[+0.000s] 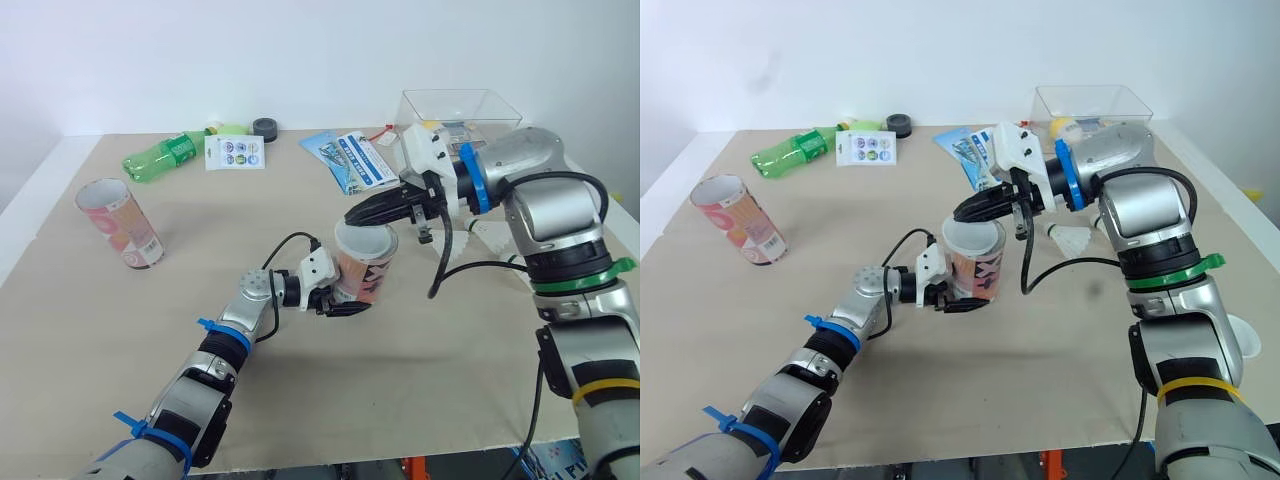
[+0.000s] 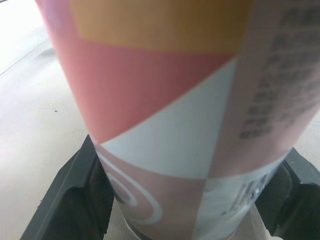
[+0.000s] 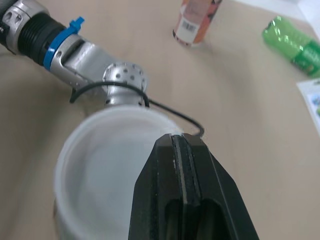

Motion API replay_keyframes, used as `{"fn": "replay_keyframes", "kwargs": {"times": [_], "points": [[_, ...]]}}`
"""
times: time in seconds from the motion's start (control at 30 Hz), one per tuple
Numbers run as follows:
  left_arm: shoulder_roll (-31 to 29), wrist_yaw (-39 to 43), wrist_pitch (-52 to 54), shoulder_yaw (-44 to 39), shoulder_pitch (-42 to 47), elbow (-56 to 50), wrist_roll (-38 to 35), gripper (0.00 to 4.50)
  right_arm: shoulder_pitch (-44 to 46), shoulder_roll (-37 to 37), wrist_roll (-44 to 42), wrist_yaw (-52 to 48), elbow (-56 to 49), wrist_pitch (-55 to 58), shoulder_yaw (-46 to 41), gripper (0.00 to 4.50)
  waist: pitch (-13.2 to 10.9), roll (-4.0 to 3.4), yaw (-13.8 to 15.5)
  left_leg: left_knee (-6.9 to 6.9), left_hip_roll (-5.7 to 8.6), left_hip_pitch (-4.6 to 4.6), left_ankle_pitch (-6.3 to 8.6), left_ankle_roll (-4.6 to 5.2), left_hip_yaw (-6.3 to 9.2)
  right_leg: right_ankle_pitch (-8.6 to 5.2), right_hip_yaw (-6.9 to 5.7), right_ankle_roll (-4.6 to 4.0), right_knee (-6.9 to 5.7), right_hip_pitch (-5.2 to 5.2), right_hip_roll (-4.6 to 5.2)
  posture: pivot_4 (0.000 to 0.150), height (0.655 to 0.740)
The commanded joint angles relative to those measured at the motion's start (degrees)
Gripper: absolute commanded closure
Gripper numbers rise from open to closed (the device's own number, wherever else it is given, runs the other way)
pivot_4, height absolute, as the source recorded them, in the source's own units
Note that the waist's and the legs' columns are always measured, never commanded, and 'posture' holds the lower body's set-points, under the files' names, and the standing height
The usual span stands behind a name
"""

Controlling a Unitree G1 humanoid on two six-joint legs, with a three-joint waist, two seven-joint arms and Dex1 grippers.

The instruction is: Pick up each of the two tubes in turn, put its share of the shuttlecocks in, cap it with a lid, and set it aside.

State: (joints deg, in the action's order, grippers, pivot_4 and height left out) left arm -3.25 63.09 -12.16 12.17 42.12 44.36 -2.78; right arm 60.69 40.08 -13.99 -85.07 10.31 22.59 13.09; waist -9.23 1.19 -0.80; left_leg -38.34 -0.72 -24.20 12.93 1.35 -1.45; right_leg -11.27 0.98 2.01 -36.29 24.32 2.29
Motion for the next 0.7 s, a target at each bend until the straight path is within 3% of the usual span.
{"fn": "replay_keyframes", "kwargs": {"times": [0.03, 0.7], "points": [[0.27, 1.12, 0.71, 2.03, -0.96, 1.03, 1.07, 1.21, 0.02, 1.89, -1.44, -0.24, -2.97, 0.52, -2.52, 4.48, 0.00, 0.00, 0.00, 0.00, -0.01, 0.00, 0.00, 0.00, 0.00, 0.00, 0.00, -0.01, 0.00, 0.00, -0.01, 0.150, 0.7400], [-1.12, 2.12, 2.20, 1.91, -2.84, -1.58, 0.53, 1.21, -1.32, 9.75, 2.08, -1.88, -13.78, 5.93, 2.56, 4.48, 0.00, 0.00, -0.03, 0.01, -0.01, 0.00, 0.01, 0.00, -0.02, -0.04, 0.00, -0.02, 0.00, 0.02, 0.01, 0.150, 0.7400]]}}
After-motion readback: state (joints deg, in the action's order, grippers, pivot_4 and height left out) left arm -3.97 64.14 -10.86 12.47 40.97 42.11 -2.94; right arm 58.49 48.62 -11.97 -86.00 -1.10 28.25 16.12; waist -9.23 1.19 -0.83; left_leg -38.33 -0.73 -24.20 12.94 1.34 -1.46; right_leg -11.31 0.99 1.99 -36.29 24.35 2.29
